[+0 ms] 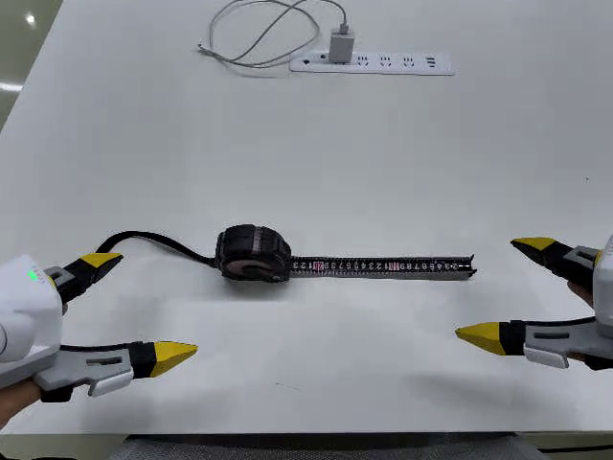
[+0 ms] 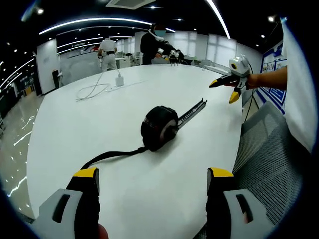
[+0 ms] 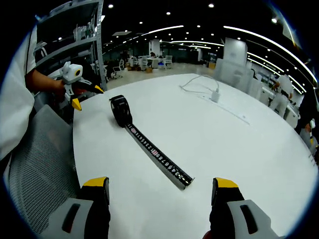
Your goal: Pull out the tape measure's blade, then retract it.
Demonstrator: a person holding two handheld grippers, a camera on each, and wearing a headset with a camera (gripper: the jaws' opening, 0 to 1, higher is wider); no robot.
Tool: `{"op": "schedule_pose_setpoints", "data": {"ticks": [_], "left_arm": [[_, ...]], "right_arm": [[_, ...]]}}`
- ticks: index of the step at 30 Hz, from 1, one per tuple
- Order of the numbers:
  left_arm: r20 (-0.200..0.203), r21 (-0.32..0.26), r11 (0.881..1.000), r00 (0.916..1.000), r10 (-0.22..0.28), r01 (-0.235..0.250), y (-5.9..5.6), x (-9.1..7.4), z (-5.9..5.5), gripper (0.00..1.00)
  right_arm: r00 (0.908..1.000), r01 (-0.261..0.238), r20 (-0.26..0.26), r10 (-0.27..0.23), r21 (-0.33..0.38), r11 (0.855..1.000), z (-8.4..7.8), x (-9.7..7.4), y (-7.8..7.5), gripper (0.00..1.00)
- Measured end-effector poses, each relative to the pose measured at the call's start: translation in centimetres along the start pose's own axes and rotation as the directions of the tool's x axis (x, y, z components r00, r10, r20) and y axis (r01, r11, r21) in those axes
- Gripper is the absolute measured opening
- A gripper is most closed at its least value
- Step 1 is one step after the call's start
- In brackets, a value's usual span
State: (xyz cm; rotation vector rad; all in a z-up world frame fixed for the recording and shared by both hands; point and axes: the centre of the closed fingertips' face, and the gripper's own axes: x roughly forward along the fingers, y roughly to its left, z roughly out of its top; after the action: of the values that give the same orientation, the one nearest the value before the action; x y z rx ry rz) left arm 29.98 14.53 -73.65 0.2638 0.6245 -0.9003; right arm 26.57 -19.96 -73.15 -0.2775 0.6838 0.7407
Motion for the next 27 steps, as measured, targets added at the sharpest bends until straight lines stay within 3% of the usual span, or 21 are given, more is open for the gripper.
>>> {"op": "schedule_pose_setpoints", "data": {"ticks": [11,20,27], "left_arm": [[0.027,-0.082,0.995,0.9979,0.058,-0.056,-0.1,-1.0,-1.5,0.99],[0.009,-0.105,0.992,0.9979,0.064,-0.062,-0.8,-1.5,-3.2,0.99],[0.018,-0.145,0.986,0.9957,0.091,-0.088,-0.7,-2.0,-3.9,0.99]], "right_arm": [[0.9998,0.014,0.013,-0.014,0.033,0.999,-1.5,-0.5,1.1,0.92],[0.9991,0.028,0.029,-0.03,0.073,0.997,-2.3,-1.1,1.6,0.97],[0.9991,0.016,0.036,-0.019,0.093,0.995,-3.1,-1.0,2.6,0.99]]}}
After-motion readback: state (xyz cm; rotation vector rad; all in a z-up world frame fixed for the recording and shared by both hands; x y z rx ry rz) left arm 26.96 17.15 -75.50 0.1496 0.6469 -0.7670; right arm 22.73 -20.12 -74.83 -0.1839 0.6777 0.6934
